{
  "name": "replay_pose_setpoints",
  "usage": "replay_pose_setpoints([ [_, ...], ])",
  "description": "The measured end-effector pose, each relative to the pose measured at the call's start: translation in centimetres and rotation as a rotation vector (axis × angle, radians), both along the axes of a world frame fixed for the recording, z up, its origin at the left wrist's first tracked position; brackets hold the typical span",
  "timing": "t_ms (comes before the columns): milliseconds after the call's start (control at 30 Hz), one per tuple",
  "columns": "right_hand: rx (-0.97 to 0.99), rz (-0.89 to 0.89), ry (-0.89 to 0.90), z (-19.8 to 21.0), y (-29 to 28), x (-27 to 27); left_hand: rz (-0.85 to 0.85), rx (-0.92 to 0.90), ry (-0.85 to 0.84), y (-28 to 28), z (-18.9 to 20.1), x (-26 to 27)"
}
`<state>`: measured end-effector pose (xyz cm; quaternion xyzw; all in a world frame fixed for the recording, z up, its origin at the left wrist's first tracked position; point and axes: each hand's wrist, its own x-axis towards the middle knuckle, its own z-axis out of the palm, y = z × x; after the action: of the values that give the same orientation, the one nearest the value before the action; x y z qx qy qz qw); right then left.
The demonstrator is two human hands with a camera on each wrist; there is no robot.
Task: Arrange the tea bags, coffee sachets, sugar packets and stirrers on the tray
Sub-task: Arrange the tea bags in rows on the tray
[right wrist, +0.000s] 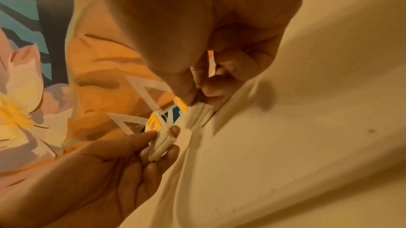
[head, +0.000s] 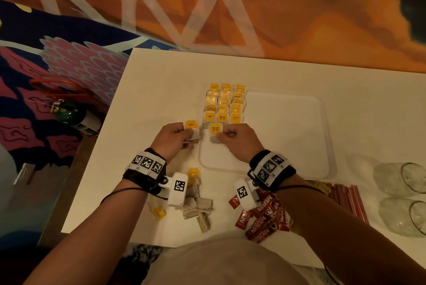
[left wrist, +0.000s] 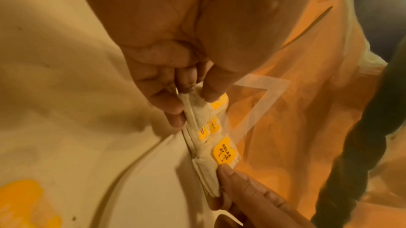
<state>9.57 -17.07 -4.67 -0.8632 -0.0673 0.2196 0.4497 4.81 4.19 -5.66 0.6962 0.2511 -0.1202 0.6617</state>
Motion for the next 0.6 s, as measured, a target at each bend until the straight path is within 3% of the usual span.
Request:
replay_pose_setpoints([
  [333,-0.172,0.083,-0.022,-0.4,3.2,1.6,0.068,0.055,0.019,0.7,-0.2,-0.4],
  [600,-0.281,0.098,-0.067,0.2,3.5,2.0,0.017,0.049,-0.024,0.2,-0.1,-0.3],
])
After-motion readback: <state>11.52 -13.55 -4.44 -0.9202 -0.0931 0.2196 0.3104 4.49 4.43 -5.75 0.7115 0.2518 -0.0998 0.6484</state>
